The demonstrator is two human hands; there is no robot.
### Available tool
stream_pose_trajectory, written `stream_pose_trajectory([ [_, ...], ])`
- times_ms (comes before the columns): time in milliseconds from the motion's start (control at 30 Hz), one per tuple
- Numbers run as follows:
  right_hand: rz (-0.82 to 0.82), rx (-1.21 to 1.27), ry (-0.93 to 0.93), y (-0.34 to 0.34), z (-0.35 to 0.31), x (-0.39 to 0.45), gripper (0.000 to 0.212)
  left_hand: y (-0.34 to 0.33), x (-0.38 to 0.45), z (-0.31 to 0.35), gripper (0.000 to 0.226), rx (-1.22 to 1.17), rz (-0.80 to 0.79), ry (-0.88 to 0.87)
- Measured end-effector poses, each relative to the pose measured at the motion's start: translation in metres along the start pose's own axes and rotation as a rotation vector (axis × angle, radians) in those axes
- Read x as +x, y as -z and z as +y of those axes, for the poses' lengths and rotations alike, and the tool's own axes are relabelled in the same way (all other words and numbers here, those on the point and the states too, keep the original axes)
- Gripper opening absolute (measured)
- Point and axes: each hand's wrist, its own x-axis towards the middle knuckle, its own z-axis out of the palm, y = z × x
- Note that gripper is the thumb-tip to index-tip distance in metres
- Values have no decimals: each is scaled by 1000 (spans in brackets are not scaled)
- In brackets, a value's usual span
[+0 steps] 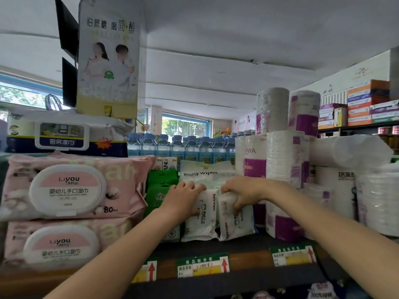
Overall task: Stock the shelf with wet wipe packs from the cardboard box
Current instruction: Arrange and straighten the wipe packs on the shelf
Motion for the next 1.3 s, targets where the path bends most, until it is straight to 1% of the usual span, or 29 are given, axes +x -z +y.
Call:
stream_pose_trajectory([
  [100, -22, 5, -92, 2, 3, 6, 38, 0, 1, 1, 69, 25, -19, 59],
  [167, 31, -72, -165, -5, 8, 10, 43, 0, -2, 1, 75, 73, -54, 98],
  [200, 76, -124, -199, -10, 12, 12, 53, 0, -3, 1, 82, 110, -86, 105],
  [233, 107, -141, -232, -16, 18, 14, 68, 0, -5, 3, 90, 146, -124, 104],
  [300, 76, -74, -274, -28, 25, 15, 98, 0, -7, 6, 100, 162, -178, 89],
  [333, 46, -49, -283, -34, 25, 14, 111, -1, -7, 8, 103, 132, -188, 85],
  [400, 39, -49, -294, -45, 24, 16, 123, -1, -7, 13, 106, 27, -204, 106],
  [467, 86, -4, -278, -51, 27, 19, 126, -1, -5, 20, 102, -82, -192, 166],
  [533, 135, 69, -253, -53, 32, 18, 126, -4, -3, 26, 92, -170, -169, 235],
  [600, 209, 138, -239, -58, 40, 15, 124, -5, -1, 33, 85, -219, -179, 284],
  [667, 255, 146, -218, -63, 42, 11, 121, -8, 0, 36, 83, -240, -192, 317],
  [800, 169, 80, -224, -57, 39, 14, 123, -9, -1, 36, 84, -281, -166, 320],
  [867, 168, 105, -213, -55, 37, 17, 123, -8, -5, 36, 83, -289, -169, 321],
  [933, 199, 146, -209, -55, 35, 17, 120, -9, -6, 37, 82, -223, -146, 309],
  [1033, 287, 241, -206, -58, 33, 11, 112, -4, -2, 40, 78, 49, -101, 261],
  [1100, 365, 320, -209, -63, 35, 7, 112, 3, 4, 41, 83, 92, -173, 257],
  [1200, 418, 451, -222, -78, 40, 5, 126, 8, 18, 39, 94, 153, -266, 279],
  [1233, 403, 516, -212, -84, 41, 5, 131, 9, 23, 39, 98, 177, -279, 258],
  [1300, 363, 615, -189, -93, 41, 8, 138, 10, 30, 42, 108, 122, -294, 172],
])
